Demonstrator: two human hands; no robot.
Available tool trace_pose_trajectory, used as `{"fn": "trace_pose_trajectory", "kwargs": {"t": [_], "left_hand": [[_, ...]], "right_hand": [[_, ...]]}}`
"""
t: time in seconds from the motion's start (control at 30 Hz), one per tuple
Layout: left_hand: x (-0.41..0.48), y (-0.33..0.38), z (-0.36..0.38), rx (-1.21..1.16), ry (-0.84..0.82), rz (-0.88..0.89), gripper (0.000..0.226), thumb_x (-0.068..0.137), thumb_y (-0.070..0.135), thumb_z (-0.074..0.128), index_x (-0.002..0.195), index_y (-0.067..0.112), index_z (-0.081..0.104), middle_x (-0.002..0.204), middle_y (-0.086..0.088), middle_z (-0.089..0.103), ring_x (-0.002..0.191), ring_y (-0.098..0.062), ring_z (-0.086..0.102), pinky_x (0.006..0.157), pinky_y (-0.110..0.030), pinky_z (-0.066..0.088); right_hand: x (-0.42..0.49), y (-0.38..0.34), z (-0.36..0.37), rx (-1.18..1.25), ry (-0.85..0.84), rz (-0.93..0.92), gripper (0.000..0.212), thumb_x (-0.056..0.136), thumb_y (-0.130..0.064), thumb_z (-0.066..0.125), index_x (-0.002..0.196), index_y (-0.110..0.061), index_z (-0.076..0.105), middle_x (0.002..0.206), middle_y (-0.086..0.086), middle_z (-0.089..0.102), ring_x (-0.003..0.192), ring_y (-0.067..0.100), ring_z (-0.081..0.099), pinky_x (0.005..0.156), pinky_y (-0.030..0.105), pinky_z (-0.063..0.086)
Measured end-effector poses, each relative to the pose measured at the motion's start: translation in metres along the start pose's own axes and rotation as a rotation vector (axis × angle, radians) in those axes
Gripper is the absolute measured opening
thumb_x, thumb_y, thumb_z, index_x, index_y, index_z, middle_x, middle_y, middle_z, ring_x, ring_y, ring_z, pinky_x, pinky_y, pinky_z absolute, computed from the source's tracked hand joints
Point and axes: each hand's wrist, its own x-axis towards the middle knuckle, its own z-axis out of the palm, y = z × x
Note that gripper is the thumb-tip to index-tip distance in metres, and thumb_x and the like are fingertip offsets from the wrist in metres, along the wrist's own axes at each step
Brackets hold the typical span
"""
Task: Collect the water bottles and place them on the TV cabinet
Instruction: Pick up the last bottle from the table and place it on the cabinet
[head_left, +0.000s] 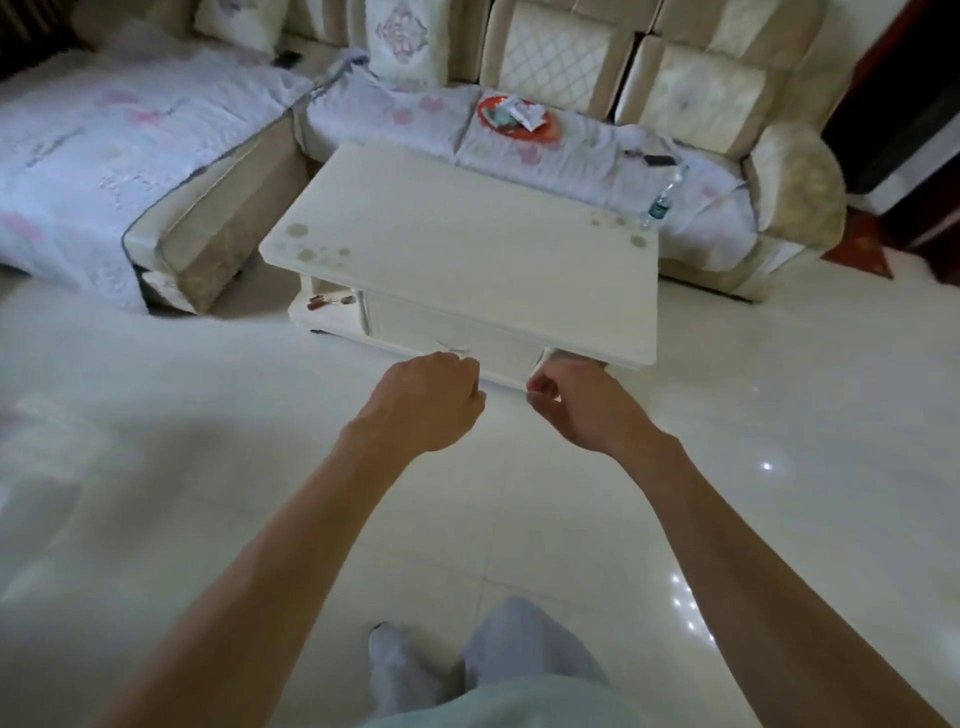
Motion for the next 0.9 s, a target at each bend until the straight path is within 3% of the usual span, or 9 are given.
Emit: {"fn": "trace_pose_trajectory", "kwargs": {"t": [0.17,0.37,0.67,0.9], "left_hand": [[0.048,0.038,0.008,0.107,-0.116,0.161,0.035,0.1,0.035,0.037,0.117,0.014,0.06,0.116,-0.005,0.064,0.105,-0.024,0.061,0.087,-0.037,0.047],[0.107,0.097,0.023,0.176,-0.207,0.258,0.035,0.101,0.035,0.038,0.118,0.014,0.059,0.115,-0.006,0.064,0.102,-0.026,0.062,0.088,-0.038,0.048],[0.216,0.232,0.049,0.254,-0.248,0.292,0.034,0.1,0.035,0.04,0.114,0.015,0.062,0.114,-0.006,0.066,0.1,-0.026,0.063,0.084,-0.034,0.047],[0.281,0.341,0.056,0.28,-0.247,0.389,0.033,0.101,0.033,0.037,0.117,0.013,0.058,0.114,-0.008,0.063,0.1,-0.027,0.06,0.086,-0.037,0.048]], "right_hand": [[-0.029,0.069,-0.016,0.062,0.067,0.24,0.022,0.094,-0.027,0.055,0.105,-0.013,0.068,0.099,0.0,0.07,0.092,0.017,0.064,0.078,0.026,0.047],[-0.054,0.159,-0.029,0.133,0.105,0.381,0.021,0.094,-0.027,0.057,0.105,-0.012,0.068,0.101,0.0,0.07,0.092,0.014,0.063,0.076,0.02,0.041],[-0.061,0.324,-0.086,0.178,0.175,0.461,0.019,0.093,-0.025,0.056,0.102,-0.014,0.069,0.096,-0.001,0.07,0.091,0.017,0.065,0.077,0.026,0.047],[-0.068,0.408,-0.132,0.163,0.22,0.445,0.02,0.094,-0.024,0.056,0.103,-0.011,0.068,0.099,0.002,0.07,0.091,0.018,0.065,0.077,0.027,0.048]]}}
